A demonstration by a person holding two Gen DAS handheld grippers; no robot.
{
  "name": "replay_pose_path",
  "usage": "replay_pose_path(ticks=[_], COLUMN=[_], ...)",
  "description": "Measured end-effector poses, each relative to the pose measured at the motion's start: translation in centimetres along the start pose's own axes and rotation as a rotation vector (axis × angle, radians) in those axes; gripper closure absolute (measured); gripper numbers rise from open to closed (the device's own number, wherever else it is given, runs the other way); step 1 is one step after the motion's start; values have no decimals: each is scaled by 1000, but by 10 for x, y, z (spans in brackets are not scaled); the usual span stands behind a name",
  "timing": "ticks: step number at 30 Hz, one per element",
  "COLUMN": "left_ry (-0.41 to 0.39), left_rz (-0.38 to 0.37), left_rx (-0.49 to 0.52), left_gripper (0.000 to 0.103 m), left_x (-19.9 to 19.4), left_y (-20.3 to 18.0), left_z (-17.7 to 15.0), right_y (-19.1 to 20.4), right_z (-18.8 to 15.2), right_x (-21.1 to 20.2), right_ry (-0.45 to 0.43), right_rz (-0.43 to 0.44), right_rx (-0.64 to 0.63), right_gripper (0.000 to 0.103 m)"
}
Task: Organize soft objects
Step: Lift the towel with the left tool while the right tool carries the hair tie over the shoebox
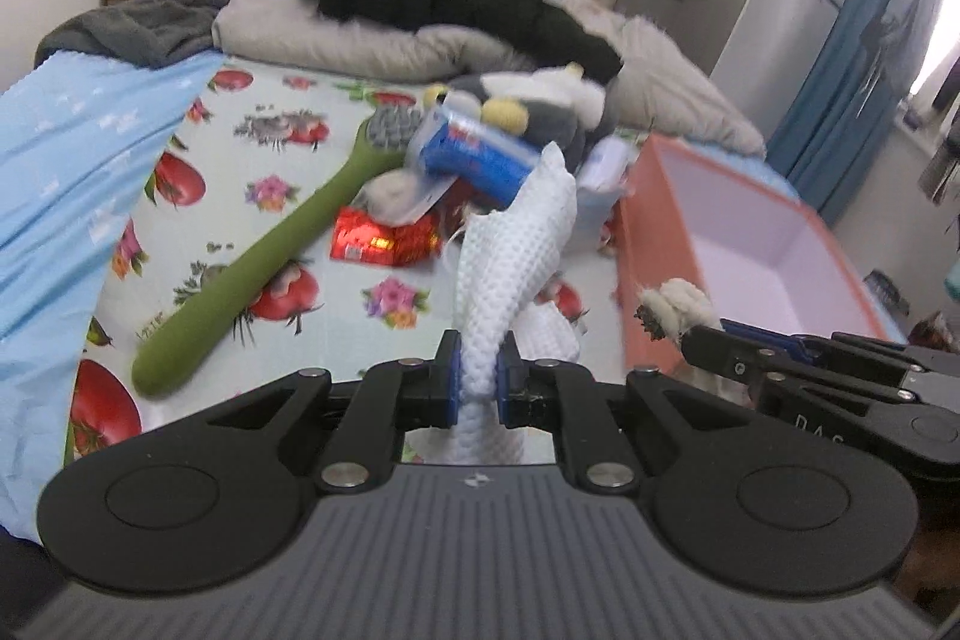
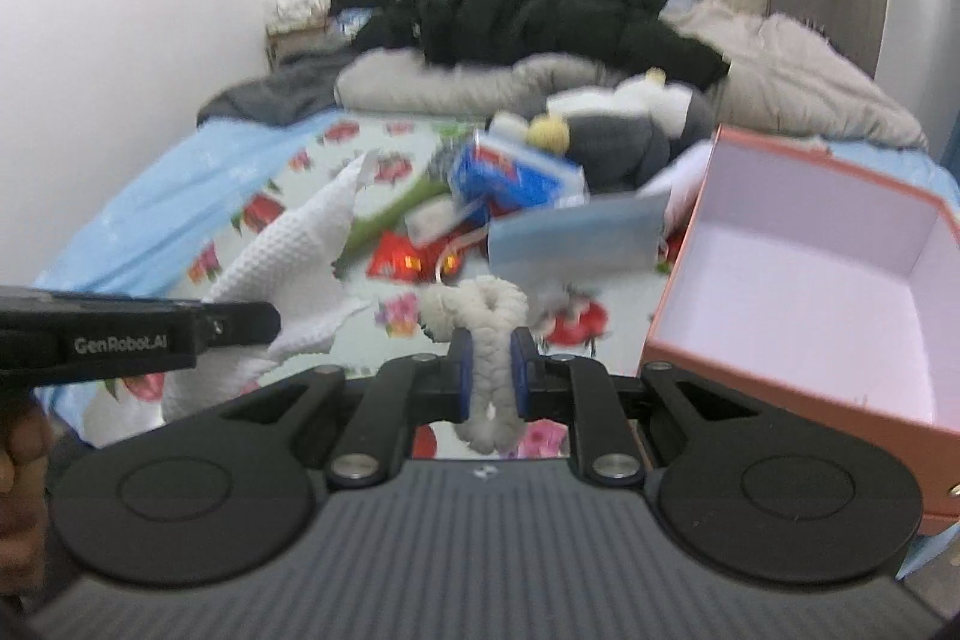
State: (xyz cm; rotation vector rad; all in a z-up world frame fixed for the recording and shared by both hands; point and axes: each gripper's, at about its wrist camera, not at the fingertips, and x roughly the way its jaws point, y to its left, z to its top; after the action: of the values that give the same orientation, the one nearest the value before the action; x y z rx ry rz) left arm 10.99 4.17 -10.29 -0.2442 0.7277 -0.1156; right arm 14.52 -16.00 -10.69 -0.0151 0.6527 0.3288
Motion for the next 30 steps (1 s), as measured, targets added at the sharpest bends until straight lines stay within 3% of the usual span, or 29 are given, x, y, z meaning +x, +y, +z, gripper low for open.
replay_pose_path(ticks=[10, 16, 30], left_ry=[-83, -122, -70], left_rz=[-73, -106, -243], left_rx=[-39, -7, 90], left_gripper=[89, 89, 89], left_x=[-51, -67, -40], left_y=[-26, -47, -120], left_z=[21, 35, 50], right_y=[-1, -16, -78], right_z=[31, 40, 31], right_x=[-54, -74, -110], right_ry=[-150, -197, -225], right_rz=[-12, -42, -185], right_rx=[1, 36, 113], right_gripper=[86, 86, 86])
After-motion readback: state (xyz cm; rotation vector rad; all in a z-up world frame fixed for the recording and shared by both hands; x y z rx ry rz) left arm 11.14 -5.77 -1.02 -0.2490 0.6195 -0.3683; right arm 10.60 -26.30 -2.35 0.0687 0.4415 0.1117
